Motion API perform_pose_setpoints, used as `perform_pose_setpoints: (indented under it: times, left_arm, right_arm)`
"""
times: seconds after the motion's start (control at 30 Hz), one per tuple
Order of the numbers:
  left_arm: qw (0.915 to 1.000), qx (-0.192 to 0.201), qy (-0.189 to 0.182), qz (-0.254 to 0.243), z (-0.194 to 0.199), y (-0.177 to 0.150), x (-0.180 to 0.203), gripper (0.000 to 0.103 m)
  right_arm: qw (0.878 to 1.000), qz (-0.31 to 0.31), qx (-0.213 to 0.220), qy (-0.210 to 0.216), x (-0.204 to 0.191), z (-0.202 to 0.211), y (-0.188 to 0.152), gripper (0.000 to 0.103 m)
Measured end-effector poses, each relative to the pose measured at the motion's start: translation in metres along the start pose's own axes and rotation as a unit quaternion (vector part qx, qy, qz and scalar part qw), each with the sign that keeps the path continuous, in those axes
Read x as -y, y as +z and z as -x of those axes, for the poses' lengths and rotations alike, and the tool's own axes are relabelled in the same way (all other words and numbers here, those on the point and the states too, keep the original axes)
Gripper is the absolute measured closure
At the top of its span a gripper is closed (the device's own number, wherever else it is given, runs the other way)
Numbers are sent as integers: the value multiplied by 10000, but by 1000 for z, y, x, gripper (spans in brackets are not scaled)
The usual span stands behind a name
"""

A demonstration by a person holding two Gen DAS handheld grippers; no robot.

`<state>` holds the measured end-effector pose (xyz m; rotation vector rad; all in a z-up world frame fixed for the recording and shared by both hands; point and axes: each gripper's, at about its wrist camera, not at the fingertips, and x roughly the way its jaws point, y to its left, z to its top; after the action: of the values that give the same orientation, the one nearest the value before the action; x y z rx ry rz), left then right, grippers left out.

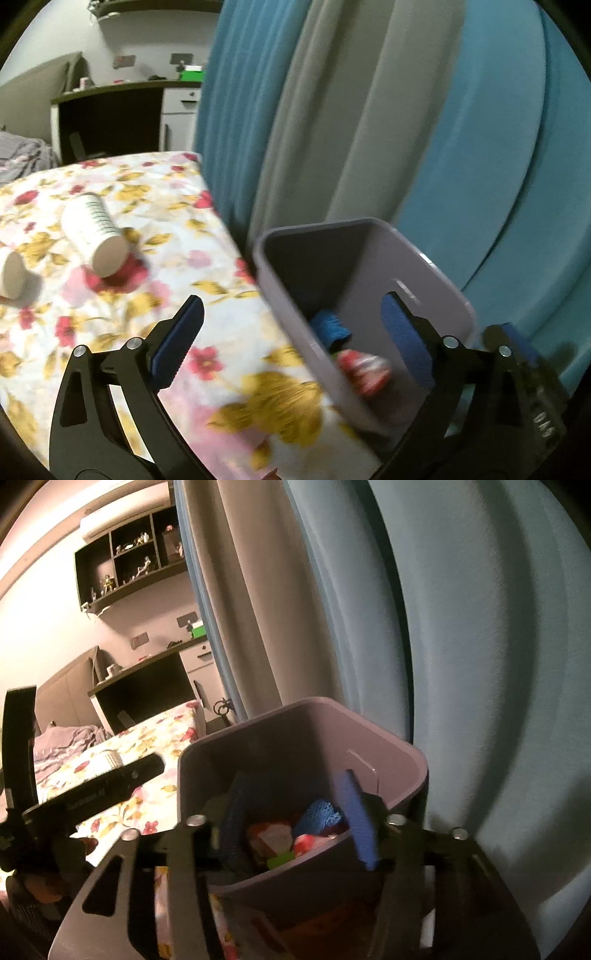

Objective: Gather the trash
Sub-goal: 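Open both tools to drop the bags into the grey bin, then move both open tools back over the two remaining cups on the bed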

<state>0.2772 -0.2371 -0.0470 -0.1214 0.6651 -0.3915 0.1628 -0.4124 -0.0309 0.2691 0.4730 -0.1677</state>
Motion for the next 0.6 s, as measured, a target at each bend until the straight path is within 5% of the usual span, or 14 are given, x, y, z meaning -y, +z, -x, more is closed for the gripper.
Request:
perform_pose_setpoints:
  times: [0.2,0.6]
  left_arm:
    - [9990,78,412,158,28,-8,-27,6]
    - [9894,235,1333,527,101,-25,-113,6]
  right_arm:
    - [9998,-41,161,-72,-5,16,-4,18]
    - [9992,206,183,290,-43,36,-14,15]
